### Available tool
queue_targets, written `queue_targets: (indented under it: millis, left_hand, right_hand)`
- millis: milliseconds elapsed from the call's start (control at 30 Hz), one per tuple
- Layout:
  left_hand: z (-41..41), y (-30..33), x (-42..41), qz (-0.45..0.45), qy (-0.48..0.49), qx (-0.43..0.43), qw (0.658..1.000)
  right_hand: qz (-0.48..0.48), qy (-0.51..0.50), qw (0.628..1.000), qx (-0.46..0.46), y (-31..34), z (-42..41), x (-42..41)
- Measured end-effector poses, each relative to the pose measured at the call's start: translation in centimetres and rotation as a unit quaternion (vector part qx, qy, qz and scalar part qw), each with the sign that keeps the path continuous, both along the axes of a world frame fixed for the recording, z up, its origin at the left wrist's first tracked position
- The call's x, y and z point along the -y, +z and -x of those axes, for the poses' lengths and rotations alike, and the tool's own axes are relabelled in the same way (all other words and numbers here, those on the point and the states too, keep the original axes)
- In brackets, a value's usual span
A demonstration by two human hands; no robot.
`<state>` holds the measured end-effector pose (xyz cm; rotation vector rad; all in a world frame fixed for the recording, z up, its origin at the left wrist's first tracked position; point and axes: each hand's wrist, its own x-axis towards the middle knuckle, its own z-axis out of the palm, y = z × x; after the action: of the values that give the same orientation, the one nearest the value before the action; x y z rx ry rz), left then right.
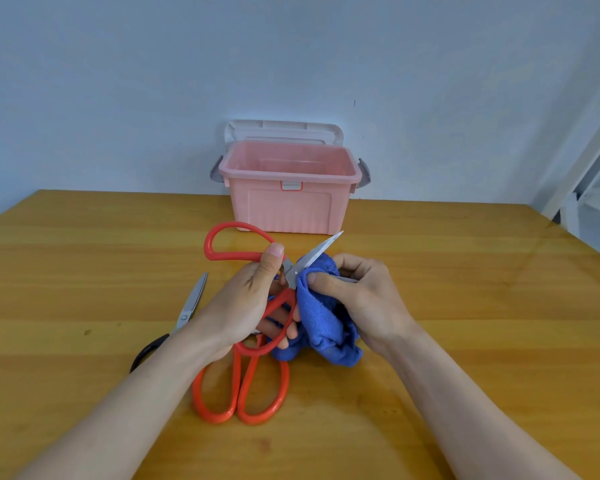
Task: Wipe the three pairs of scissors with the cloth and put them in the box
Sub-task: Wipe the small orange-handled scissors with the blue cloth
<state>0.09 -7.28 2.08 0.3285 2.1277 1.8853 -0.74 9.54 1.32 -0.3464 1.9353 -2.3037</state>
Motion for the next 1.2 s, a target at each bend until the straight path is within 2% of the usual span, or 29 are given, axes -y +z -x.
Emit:
queue_targets:
  millis: [167,367,500,700,933,1100,1200]
  left_hand:
    - [0.1,-0.1,-0.1,0.015,0.019,-0.005,1.000]
    - [-0.1,-0.4,-0.3,0.019,0.005,-0.024,1.000]
    - [0.1,-0.2,-0.2,0.022,0.004,-0.027,0.999]
    - [0.5,-0.1,0.3,0.023,0.022,-0.022,0.999]
    - [0.4,-0.3,-0.1,0.010,0.023,-0.021,0.999]
    - [0.4,0.0,0.1,0.007,0.028,-0.020,0.999]
    - [0.5,-0.1,0.2,0.007,0.037,-0.016,0.999]
  right_hand:
    - [-0.014,0.033,0.999,0.004,0.3,-0.3,-0.3]
    - [-0.065,-0.023,0.997,-0.021,-0.4,0.0,-0.2]
    - [-0.047,-0.023,0.998,-0.024,-0.6,0.0,-0.1]
    - [0.002,0.066,0.998,-0.008,0.5,-0.4,-0.6]
    - [-0.051,-0.032,0.998,-0.018,0.0,0.0,0.0]
    - [-0.002,0.034,0.999,-0.017,0.6,-0.4,-0.4]
    - [-0.024,0.037,0.998,-0.034,0.5,-0.3,-0.8]
